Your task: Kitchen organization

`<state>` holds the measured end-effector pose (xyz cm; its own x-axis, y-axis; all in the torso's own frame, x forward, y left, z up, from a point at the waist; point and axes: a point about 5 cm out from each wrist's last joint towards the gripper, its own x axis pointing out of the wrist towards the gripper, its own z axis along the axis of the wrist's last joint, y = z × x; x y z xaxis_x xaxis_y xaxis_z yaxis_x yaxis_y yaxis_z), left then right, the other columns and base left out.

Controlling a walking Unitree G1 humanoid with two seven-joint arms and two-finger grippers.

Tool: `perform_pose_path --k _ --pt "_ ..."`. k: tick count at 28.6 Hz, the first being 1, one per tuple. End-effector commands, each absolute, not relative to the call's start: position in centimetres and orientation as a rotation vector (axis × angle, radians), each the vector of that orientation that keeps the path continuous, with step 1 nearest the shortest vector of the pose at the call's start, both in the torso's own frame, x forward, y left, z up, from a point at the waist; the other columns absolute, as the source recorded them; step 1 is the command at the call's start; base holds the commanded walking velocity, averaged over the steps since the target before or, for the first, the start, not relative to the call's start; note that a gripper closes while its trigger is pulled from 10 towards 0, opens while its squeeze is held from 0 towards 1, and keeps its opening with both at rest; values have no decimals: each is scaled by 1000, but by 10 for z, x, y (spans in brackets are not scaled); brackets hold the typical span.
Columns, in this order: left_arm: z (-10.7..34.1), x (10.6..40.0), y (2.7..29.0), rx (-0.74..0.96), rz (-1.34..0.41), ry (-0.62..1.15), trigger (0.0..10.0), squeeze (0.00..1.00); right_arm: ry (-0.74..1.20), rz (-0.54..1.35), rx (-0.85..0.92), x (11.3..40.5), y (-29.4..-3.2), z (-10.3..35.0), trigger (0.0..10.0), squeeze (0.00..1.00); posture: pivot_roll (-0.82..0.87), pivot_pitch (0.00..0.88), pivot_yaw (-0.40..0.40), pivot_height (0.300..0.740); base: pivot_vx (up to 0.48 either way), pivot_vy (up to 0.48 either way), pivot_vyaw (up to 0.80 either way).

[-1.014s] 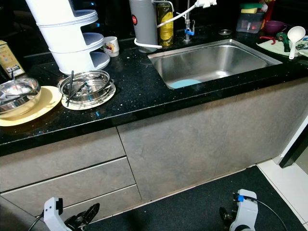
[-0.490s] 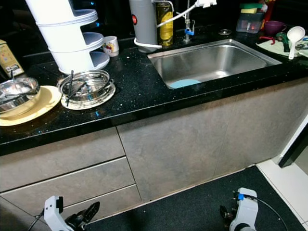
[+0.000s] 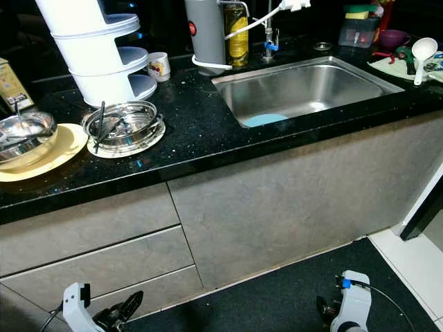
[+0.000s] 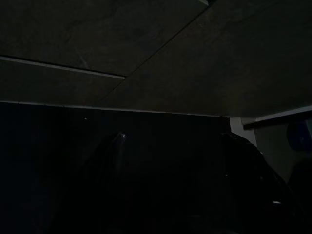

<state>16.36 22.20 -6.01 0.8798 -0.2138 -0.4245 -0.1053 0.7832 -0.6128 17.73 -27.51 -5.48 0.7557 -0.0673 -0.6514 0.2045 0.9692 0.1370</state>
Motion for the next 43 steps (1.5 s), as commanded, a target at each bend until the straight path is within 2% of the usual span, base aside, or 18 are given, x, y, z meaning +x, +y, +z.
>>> perform_pose_path --k 1,43 --pt "-61 161 225 -665 -58 516 10000 0 710 -142 210 175 -272 -57 10000 0 -86 0 63 740 0 0 0" --pt "-59 163 226 -665 -58 507 10000 0 708 -139 210 177 -271 -57 10000 0 -93 0 69 740 0 0 0"
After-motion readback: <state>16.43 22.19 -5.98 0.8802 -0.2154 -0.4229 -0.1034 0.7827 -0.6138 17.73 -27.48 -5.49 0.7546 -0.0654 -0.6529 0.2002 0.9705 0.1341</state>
